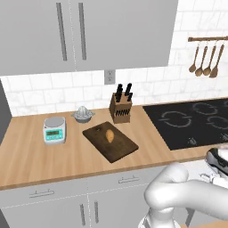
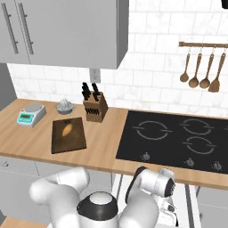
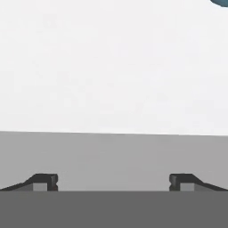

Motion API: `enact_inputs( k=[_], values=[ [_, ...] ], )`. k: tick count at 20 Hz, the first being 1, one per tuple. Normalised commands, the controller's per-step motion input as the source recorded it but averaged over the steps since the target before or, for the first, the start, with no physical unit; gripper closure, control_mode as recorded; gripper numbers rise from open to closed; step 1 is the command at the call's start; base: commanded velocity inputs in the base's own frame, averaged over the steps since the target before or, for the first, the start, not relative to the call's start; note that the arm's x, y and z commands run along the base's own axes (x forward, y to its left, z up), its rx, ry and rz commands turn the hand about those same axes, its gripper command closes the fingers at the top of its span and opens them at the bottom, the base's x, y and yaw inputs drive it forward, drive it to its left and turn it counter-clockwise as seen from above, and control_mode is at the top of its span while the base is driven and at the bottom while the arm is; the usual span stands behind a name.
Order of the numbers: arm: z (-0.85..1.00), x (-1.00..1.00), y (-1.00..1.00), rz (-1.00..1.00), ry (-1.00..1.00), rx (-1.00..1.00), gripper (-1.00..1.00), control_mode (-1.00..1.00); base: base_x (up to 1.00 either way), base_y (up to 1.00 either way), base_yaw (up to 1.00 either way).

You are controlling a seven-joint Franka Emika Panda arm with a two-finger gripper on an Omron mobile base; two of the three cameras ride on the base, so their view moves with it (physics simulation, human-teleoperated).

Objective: Place the appropriate cutting tool for cutting the potato skin on the cutting board.

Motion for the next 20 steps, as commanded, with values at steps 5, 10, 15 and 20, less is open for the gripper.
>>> enact_inputs(
  k=[5,10,15,20],
  values=[
    [0.00,-0.90,0.00,0.00,0.06,0.03,-1.00,-1.00,0.00,0.00,0.00],
    [0.29,-0.50,-0.01,0.00,0.00,0.00,-1.00,-1.00,0.00,0.00,0.00],
    [0.44,0.17,-0.10,0.07,-0.04,0.00,-1.00,-1.00,0.00,0.00,0.00],
    [0.18,0.36,-0.15,0.15,-0.09,0.00,-1.00,-1.00,0.00,0.00,0.00]
  ],
)
